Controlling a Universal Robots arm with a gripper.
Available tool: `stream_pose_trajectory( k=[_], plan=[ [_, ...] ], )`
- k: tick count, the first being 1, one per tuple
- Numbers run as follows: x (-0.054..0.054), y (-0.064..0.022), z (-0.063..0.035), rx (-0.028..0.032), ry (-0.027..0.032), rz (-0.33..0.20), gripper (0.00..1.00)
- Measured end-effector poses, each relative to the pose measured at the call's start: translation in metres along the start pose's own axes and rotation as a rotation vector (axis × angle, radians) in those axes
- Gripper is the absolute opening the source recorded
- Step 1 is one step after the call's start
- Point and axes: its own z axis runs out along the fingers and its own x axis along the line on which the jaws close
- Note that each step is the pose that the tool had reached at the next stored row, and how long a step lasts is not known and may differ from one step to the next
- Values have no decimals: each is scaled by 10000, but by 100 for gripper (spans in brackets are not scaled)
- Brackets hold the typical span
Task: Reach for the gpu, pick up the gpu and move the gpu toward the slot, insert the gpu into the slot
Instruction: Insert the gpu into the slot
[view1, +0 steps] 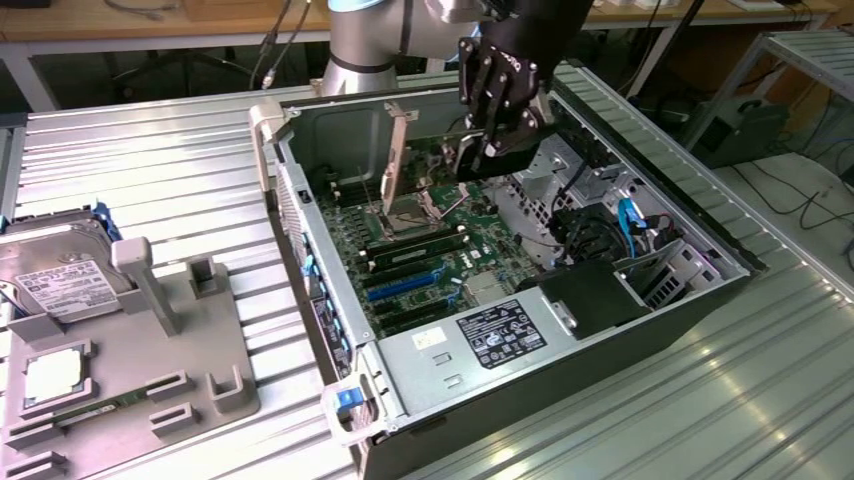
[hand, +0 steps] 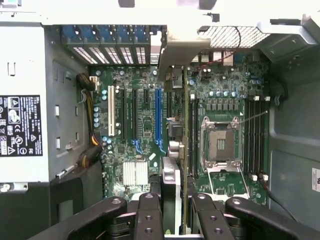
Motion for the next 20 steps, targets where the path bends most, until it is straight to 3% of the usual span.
stream_pose_trajectory(
  k=[1,2,6,9,15,20],
  plan=[
    [-14,4,6,65,3,-2,28],
    [-29,9,17,92,1,-3,28],
    [-43,86,90,100,2,-3,28],
    [-44,155,140,188,5,-17,28],
    [-40,243,254,189,6,-41,28],
    [-29,254,327,188,7,-46,28]
  ],
)
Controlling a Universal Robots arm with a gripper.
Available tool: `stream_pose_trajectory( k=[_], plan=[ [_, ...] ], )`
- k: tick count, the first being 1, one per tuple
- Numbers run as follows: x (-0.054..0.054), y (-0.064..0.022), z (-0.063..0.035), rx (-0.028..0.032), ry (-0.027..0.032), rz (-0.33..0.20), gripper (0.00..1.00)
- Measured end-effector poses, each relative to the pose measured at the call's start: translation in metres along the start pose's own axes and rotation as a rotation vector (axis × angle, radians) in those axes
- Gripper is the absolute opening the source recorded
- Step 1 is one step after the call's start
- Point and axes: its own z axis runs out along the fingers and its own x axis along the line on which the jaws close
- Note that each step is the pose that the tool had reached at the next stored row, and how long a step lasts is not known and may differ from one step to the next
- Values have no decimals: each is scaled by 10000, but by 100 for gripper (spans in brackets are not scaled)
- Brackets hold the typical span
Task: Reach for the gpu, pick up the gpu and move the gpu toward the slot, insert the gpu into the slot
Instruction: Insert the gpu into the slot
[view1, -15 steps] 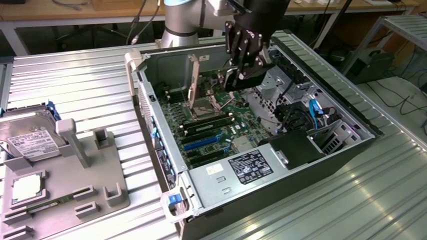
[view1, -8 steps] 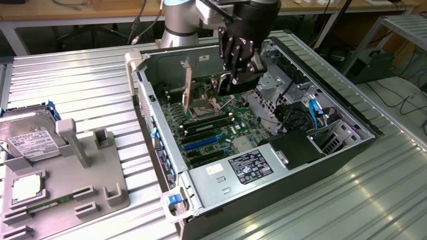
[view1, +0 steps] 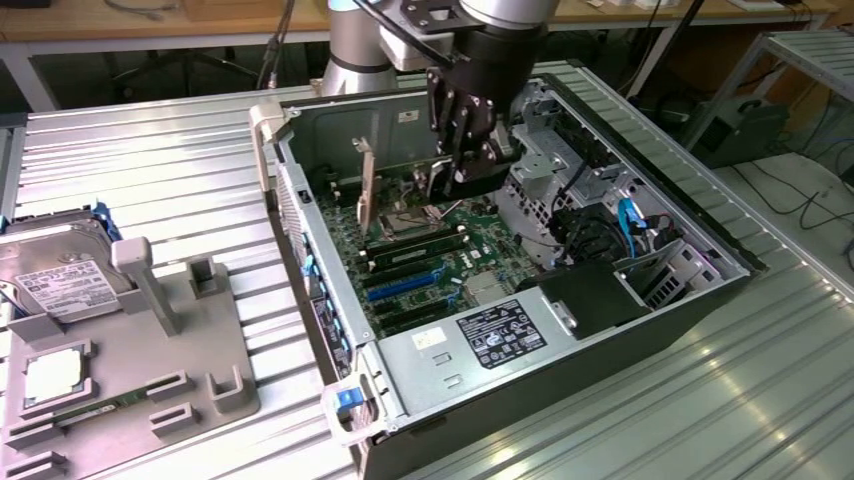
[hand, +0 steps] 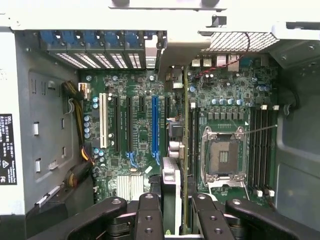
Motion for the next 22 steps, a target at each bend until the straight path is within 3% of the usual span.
stream_pose_trajectory(
  k=[12,22],
  plan=[
    [15,57,175,-27,-3,168,28],
    [72,66,251,-23,12,242,28]
  ],
)
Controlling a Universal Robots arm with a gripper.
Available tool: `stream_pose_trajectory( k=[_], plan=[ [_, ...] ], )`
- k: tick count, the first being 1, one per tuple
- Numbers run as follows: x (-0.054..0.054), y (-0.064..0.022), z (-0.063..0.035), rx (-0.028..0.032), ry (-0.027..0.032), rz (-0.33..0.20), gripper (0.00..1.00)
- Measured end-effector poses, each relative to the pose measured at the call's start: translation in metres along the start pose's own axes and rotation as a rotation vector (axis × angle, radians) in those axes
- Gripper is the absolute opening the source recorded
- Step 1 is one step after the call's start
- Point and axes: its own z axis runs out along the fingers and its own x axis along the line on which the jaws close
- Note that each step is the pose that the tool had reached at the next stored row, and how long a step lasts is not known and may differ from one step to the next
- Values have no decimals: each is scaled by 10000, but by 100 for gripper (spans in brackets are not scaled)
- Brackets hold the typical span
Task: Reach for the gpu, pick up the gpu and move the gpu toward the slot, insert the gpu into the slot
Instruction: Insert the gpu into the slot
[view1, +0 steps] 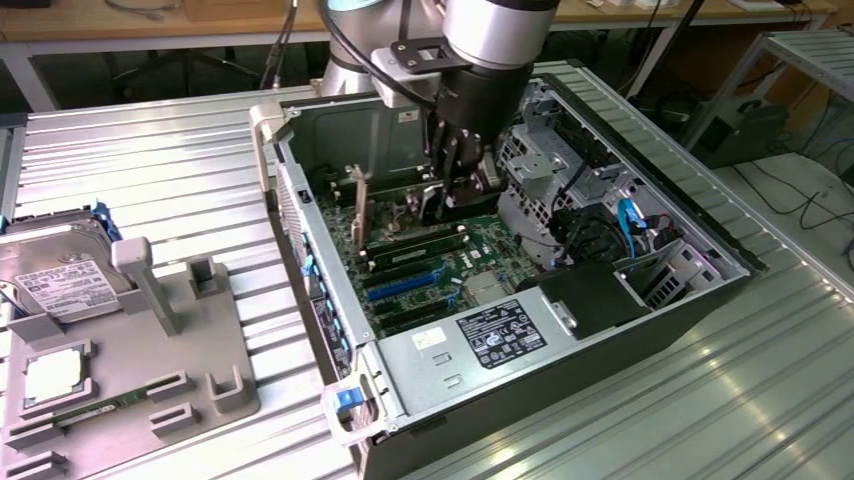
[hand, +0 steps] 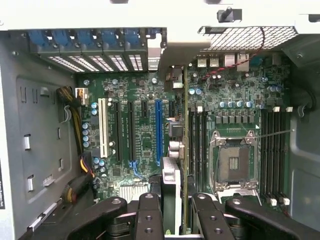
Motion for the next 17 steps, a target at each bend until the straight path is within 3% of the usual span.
stream_pose_trajectory(
  k=[3,17],
  plan=[
    [5,51,62,0,2,0,28],
    [95,112,293,-1,2,4,28]
  ],
)
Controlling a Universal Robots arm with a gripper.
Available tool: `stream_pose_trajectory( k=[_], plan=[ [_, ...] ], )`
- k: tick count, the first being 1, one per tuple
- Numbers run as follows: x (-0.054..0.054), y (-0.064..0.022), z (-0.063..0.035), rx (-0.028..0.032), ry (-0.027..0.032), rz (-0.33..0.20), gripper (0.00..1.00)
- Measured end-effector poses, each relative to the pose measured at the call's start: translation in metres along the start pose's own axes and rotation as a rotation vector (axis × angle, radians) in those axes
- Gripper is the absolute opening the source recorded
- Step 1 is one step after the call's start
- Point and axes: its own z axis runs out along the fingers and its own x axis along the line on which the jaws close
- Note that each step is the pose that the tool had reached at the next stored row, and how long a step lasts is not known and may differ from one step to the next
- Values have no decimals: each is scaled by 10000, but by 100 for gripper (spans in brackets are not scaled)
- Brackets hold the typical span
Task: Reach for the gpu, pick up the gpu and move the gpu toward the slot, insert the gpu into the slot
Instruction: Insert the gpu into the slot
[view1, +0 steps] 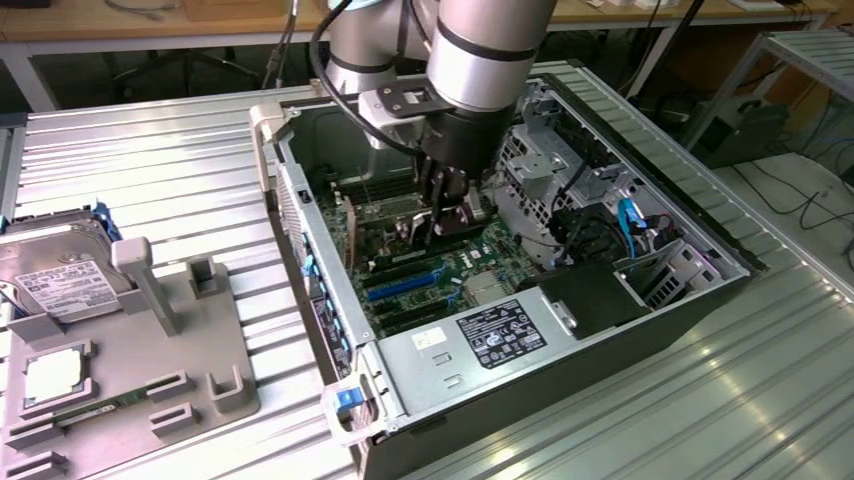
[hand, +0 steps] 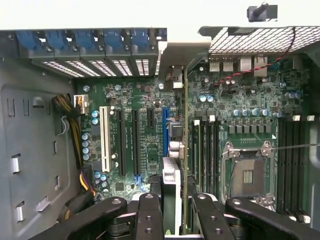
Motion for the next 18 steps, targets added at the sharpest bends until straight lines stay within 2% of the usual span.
stream_pose_trajectory(
  k=[18],
  plan=[
    [57,62,364,2,-1,17,28]
  ],
)
